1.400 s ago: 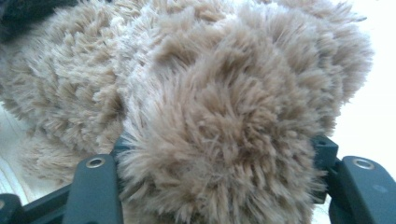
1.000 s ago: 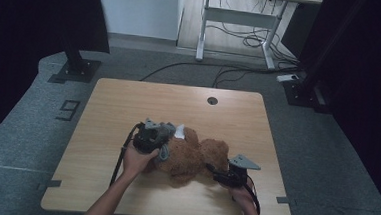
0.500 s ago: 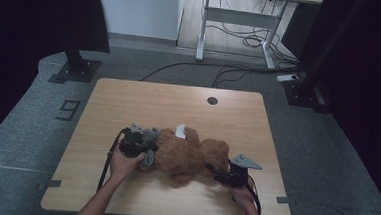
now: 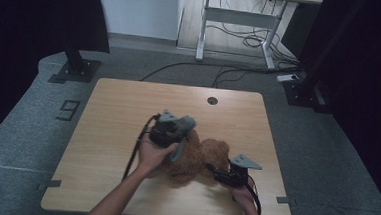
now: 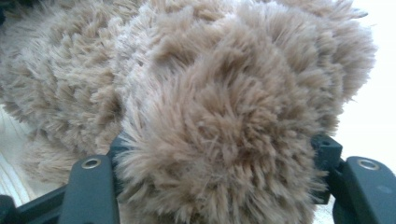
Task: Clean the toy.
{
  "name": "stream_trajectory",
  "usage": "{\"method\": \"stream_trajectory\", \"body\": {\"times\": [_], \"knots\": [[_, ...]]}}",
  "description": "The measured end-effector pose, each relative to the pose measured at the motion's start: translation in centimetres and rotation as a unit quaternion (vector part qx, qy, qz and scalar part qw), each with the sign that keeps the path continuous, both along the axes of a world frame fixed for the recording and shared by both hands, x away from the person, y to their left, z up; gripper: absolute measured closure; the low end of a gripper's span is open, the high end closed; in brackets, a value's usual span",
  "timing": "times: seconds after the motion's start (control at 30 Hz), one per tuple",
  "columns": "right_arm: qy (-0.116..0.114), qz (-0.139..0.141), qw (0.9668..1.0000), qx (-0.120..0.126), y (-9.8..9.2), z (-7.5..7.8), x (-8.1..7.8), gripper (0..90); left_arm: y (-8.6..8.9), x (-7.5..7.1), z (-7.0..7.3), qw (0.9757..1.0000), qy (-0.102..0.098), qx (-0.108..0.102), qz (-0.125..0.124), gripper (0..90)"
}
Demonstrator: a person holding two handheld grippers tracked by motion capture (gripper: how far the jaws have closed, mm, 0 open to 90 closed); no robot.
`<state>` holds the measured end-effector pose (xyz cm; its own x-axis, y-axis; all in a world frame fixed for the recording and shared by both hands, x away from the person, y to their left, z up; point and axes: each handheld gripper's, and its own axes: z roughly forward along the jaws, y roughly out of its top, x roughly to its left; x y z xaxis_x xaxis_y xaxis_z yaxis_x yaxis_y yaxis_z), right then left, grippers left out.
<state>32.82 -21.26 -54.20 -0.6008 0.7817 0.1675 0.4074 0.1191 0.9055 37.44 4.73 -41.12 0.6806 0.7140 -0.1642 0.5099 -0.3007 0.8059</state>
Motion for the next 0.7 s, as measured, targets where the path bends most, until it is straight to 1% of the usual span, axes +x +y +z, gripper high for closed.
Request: {"method": "stream_trajectory", "body": {"times": [0.03, 0.1, 0.13, 0.17, 0.2, 0.23, 0.27, 0.3, 0.33, 0.37, 0.4, 0.5, 0.53, 0.57, 0.6, 0.63, 0.67, 0.7], "knots": [[0.0, 0.0, 1.0, 0.0, 0.0, 0.0, 0.0, 33.6, -2.3, -0.1, 0.0, 0.9998, -0.001, 0.004, -0.018, 77.2], [0.001, 0.0, 1.0, 0.001, 0.0, 0.0, 0.0, 33.6, -4.5, -0.1, -0.2, 0.9993, -0.006, 0.013, -0.035, 77.2], [0.001, 0.0, 1.0, 0.001, 0.0, 0.0, 0.0, 33.6, -5.9, -0.1, -0.5, 0.9988, -0.007, 0.019, -0.043, 77.2], [-0.001, 0.0, 1.0, 0.0, 0.0, 0.0, 0.0, 33.6, -7.5, -0.1, -1.0, 0.998, -0.005, 0.032, -0.054, 77.1], [-0.001, 0.0, 1.0, -0.001, 0.0, 0.0, 0.0, 33.6, -8.6, 0.0, -1.5, 0.9971, -0.003, 0.047, -0.06, 77.0], [-0.001, 0.0, 1.0, -0.001, 0.0, 0.0, 0.0, 33.5, -9.3, 0.1, -2.0, 0.9964, 0.001, 0.056, -0.063, 77.0], [-0.001, 0.0, 1.0, -0.001, 0.0, 0.0, 0.0, 33.6, -10.2, 0.3, -2.9, 0.9957, 0.013, 0.064, -0.065, 76.9], [0.001, -0.001, 1.0, -0.001, 0.0, 0.0, -0.1, 33.5, -10.6, 0.4, -3.5, 0.9958, 0.016, 0.064, -0.063, 76.7], [0.003, -0.002, 1.0, 0.0, 0.0, 0.0, 0.0, 33.4, -10.6, 0.4, -3.8, 0.996, 0.013, 0.064, -0.061, 76.9], [0.006, -0.002, 1.0, 0.0, 0.0, 0.0, 0.0, 33.4, -10.4, 0.5, -4.0, 0.9967, 0.015, 0.055, -0.058, 77.0], [0.006, -0.002, 1.0, 0.004, -0.1, -0.1, 0.1, 33.4, -10.2, 0.6, -4.0, 0.9968, 0.017, 0.053, -0.058, 77.1], [0.003, -0.001, 1.0, -0.002, 0.0, 0.0, 0.1, 33.5, -9.0, 0.7, -3.7, 0.9968, 0.015, 0.061, -0.05, 77.5], [0.003, -0.002, 1.0, -0.003, 0.1, 0.0, 0.0, 33.5, -8.7, 0.8, -3.6, 0.9967, 0.012, 0.067, -0.044, 77.5], [0.003, -0.002, 1.0, -0.003, 0.1, 0.0, 0.0, 33.5, -7.9, 0.8, -3.6, 0.996, 0.002, 0.084, -0.03, 77.5], [0.003, -0.003, 1.0, -0.003, 0.1, 0.0, 0.0, 33.5, -7.1, 0.9, -3.6, 0.9947, -0.003, 0.1, -0.022, 77.6], [0.003, -0.003, 1.0, -0.002, 0.1, 0.0, 0.0, 33.5, -6.4, 1.1, -3.8, 0.9946, 0.001, 0.102, -0.015, 77.6], [0.003, -0.002, 1.0, -0.002, 0.1, 0.0, 0.0, 33.5, -4.7, 1.3, -4.1, 0.9969, 0.015, 0.077, -0.005, 77.6], [0.003, -0.002, 1.0, -0.001, 0.1, 0.0, 0.0, 33.4, -3.8, 1.4, -4.2, 0.9981, 0.022, 0.058, -0.001, 77.7]]}}
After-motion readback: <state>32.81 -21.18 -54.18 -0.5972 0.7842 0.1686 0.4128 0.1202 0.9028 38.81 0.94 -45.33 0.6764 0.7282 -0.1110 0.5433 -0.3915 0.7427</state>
